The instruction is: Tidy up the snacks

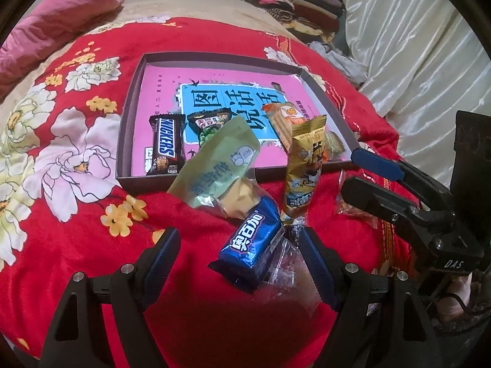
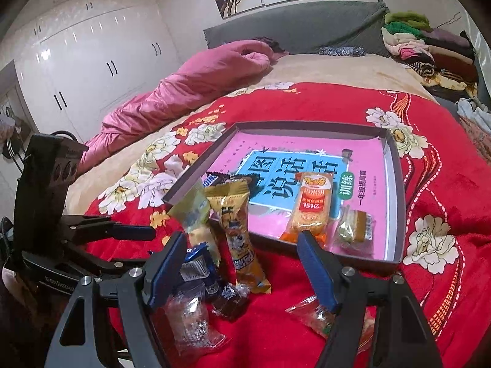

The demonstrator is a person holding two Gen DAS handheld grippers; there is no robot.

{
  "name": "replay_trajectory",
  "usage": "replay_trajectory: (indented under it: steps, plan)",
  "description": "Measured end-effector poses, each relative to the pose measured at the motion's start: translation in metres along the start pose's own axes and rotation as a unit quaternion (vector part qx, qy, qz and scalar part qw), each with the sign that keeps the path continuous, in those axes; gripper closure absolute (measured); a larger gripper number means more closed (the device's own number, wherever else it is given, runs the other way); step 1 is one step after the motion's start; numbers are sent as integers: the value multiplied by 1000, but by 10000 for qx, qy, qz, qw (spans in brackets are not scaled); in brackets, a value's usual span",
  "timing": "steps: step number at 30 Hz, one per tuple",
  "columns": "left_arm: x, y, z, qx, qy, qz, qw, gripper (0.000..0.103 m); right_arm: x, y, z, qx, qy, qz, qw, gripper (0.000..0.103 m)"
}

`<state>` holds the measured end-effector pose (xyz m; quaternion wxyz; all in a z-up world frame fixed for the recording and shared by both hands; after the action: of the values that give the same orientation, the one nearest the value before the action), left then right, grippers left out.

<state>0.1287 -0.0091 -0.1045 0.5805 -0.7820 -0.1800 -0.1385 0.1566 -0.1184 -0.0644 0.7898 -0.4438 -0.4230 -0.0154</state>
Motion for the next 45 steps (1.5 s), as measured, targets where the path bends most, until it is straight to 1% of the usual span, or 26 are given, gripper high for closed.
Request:
replay_trajectory:
  steps: [11, 16, 19, 21, 25, 27, 31, 33, 34, 35, 39, 41, 42, 43, 45]
  plan:
    - [-3, 4, 3, -23, 17, 77, 10000, 23, -7, 10, 5, 59, -39, 196, 9998, 29]
    - [-4, 7, 3, -23, 30, 84, 10000, 23, -11, 18, 2, 13, -23, 298, 9996, 30]
    - [-5, 8, 2, -33, 55, 75, 10000, 23, -12, 21, 3, 3, -51, 324, 9995, 34]
    - [-5, 8, 1, -47, 81, 79, 9999, 23, -13, 24, 3, -24, -64, 347, 9994, 39]
    - [-7, 10, -1, -95, 119, 88, 9998, 23, -16, 33, 2, -12, -54, 451, 9990, 46]
    - [-7, 11, -1, -136, 91, 105, 9998, 25, -17, 37, 2, -38, -61, 516, 9986, 52]
    - [-8, 13, 0, -196, 38, 123, 9997, 26, -19, 44, 1, -71, -95, 587, 9982, 59]
    - [-8, 14, 0, -226, 11, 126, 9997, 27, -20, 49, 1, -95, -102, 648, 9978, 66]
    - [-8, 14, 0, -244, 0, 129, 9996, 29, -20, 50, 1, -109, -115, 675, 9976, 67]
    - [-8, 15, 0, -269, -13, 129, 9996, 29, -21, 52, 1, -114, -126, 694, 9974, 71]
    - [-7, 17, 1, -406, -91, 135, 9990, 35, -18, 52, 0, -160, -139, 642, 9977, 77]
    - [-7, 20, 2, -449, -124, 150, 9988, 38, -15, 49, 0, -132, -123, 578, 9982, 78]
    - [-6, 21, 1, -506, -144, 166, 9985, 45, -14, 48, 0, -114, -117, 539, 9984, 79]
    - [-7, 23, 1, -576, -171, 209, 9980, 50, -13, 47, 0, -99, -109, 525, 9985, 79]
    - [-8, 27, 0, -607, -181, 256, 9977, 50, -12, 46, -1, -84, -83, 518, 9986, 79]
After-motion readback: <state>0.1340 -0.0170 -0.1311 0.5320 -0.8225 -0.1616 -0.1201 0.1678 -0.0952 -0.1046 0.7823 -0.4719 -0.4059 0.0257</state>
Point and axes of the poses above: each gripper's, at about its wrist camera, not at the fingertips, and y roughly the way its jaws point, z to its left, x to its top, the point moved 8 cm from there along y, roughly the way its jaws point, and after that the axes turned 3 degrees about z, right-handed, at the moved point
